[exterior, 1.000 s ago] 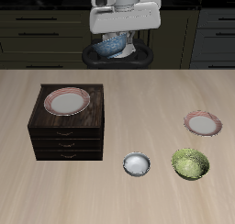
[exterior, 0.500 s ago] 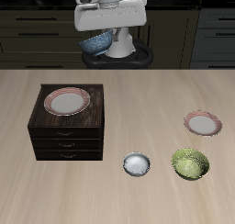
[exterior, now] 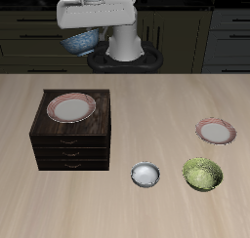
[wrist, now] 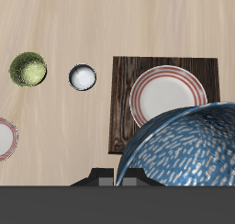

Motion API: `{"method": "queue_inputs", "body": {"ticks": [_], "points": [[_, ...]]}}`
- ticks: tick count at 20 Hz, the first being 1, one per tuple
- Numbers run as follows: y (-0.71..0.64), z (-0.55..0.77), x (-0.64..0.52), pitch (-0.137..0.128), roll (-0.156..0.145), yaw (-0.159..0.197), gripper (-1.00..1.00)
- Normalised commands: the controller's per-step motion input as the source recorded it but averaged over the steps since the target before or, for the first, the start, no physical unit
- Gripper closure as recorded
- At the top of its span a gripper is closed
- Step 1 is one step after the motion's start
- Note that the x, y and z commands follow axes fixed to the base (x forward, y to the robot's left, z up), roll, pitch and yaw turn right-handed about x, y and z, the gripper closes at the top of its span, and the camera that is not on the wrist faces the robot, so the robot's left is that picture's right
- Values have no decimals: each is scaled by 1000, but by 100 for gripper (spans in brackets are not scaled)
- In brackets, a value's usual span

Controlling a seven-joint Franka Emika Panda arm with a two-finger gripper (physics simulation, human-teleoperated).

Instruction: Place the blue bowl onto the plate that is on top of the cabinet

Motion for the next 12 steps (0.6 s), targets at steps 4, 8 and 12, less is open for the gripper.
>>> {"method": "queue_inputs", "body": {"ticks": [4, 8, 12], "points": [[-331, -25, 68, 0, -15, 21, 100], [-386, -23, 118, 13, -31, -35, 100], [-420, 38, 80, -7, -31, 6, 100]]}}
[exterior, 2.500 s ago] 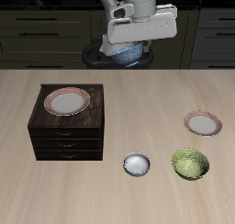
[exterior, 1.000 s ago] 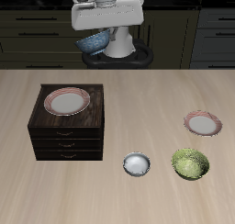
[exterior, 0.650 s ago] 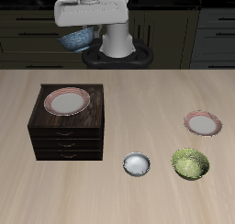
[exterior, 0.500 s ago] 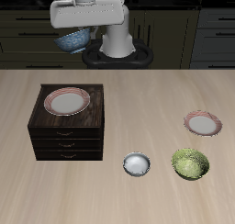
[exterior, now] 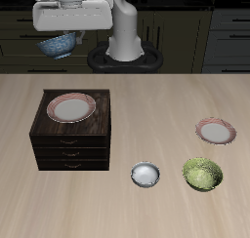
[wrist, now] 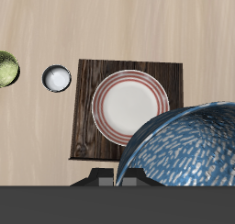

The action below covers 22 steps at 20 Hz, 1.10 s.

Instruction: Place the blue bowl onto the plate that is on top of the cabinet

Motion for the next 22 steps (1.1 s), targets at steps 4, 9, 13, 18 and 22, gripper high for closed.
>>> {"method": "queue_inputs", "body": {"ticks": [4, 9, 13, 18, 22], "points": [[-158, 38, 15, -8, 20, -30, 100], [-357, 1, 208, 2, -20, -5, 100], [-61, 8, 129, -15, -8, -27, 100], [38, -1, 215, -9, -8, -48, 100], [117, -9, 219, 5, -5, -18, 100]]}}
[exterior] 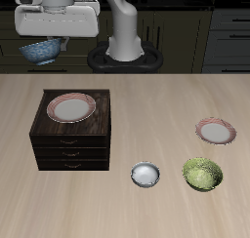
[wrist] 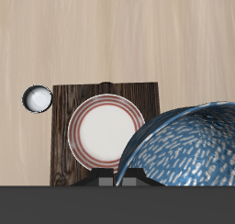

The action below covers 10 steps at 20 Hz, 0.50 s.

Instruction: Place the blue bowl onto the plate that is on top of the cabinet

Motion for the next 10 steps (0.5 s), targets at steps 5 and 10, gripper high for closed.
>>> {"method": "queue_inputs", "body": {"ticks": [5, 10], "points": [[177, -100, 122, 12, 14, -19, 100], [117, -212, 98, 30, 13, -20, 100]]}}
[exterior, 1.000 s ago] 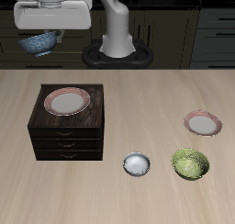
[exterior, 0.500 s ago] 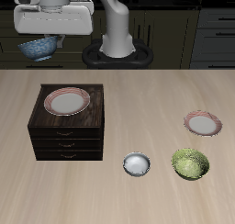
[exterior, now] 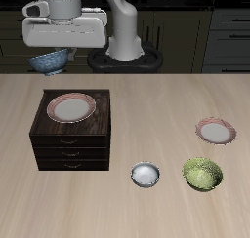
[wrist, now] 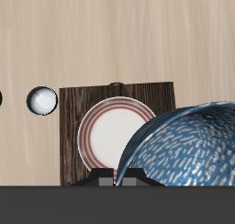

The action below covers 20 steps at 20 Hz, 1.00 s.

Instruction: Place the blue bowl onto the plate that is on top of the cabinet

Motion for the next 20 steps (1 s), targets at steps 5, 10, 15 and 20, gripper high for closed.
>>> {"method": "queue_inputs", "body": {"ticks": [5, 10, 15, 20], "points": [[118, -216, 80, 17, 19, -1, 100], [63, -404, 85, 51, -7, -11, 100], [82, -254, 41, 31, 12, -6, 100], [28, -239, 42, 41, -12, -17, 100]]}}
